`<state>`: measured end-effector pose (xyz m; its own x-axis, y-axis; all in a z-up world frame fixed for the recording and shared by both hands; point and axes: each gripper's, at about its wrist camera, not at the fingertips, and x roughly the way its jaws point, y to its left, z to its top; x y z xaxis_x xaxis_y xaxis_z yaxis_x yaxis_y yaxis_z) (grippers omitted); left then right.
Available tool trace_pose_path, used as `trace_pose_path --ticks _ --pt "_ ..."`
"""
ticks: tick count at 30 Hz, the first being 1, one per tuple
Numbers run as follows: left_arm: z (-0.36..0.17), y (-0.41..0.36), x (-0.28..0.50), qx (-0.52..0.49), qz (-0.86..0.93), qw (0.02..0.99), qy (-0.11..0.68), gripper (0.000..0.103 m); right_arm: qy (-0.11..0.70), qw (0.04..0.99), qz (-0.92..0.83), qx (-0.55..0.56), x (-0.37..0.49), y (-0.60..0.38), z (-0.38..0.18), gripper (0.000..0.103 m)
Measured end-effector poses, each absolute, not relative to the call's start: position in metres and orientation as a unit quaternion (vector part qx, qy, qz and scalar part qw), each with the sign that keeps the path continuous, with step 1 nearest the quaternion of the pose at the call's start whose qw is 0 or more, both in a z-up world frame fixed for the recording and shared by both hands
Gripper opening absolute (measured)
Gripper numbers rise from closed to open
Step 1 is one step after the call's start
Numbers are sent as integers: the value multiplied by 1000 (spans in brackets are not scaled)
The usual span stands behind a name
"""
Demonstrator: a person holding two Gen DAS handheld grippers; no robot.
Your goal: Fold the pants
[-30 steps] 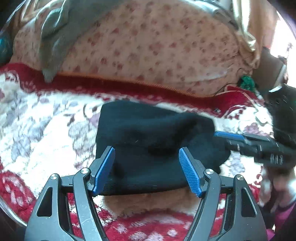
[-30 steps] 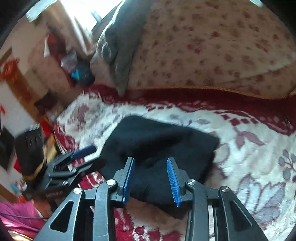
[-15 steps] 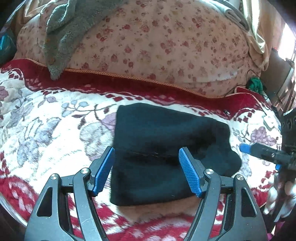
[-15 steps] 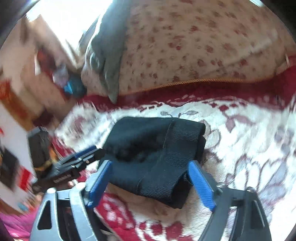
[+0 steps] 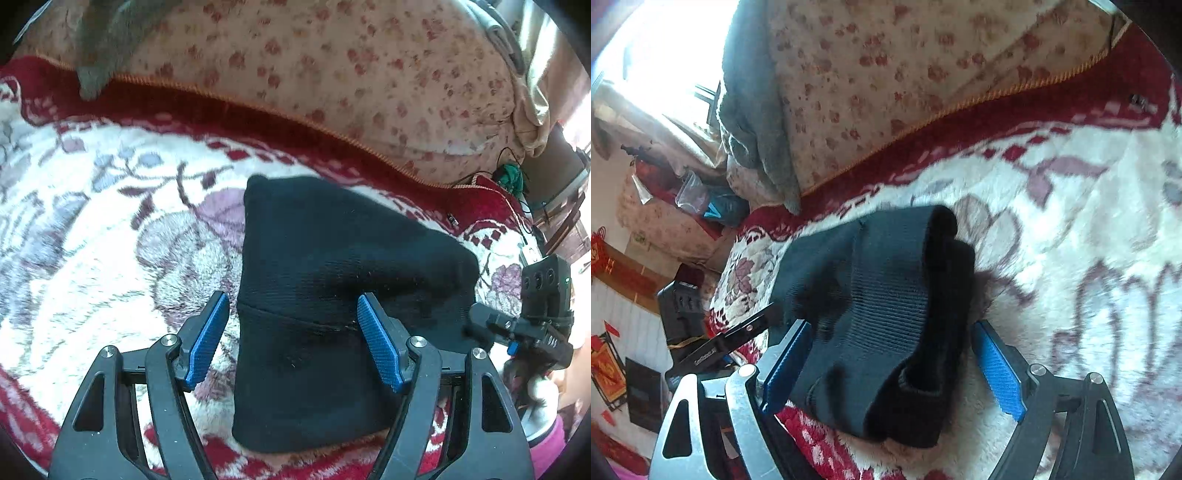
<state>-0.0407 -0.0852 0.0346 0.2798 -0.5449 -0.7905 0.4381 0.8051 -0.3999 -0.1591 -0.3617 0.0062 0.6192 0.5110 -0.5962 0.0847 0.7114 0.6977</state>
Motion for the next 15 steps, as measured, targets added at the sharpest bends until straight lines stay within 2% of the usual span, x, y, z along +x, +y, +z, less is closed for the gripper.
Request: trace_pose_path --ticks 6,7,9,13,14,15 --pt "24 -83 -31 -74 -316 788 523 80 432 824 146 337 -145 -354 -2 87" --pt "23 -82 -31 -76 -319 787 523 80 430 823 149 340 -144 -356 -3 84" --pt "21 -82 -30 -79 -322 786 521 84 425 824 145 345 -144 -360 -6 72" --pt "20 -87 -34 -62 -325 795 508 84 406 832 151 346 -149 -362 -10 66" --pt "22 -89 -37 -54 -329 799 501 74 402 834 152 346 -151 -362 -9 62" --pt "22 -91 -38 -53 -338 796 498 58 399 835 153 347 -152 -362 -8 56"
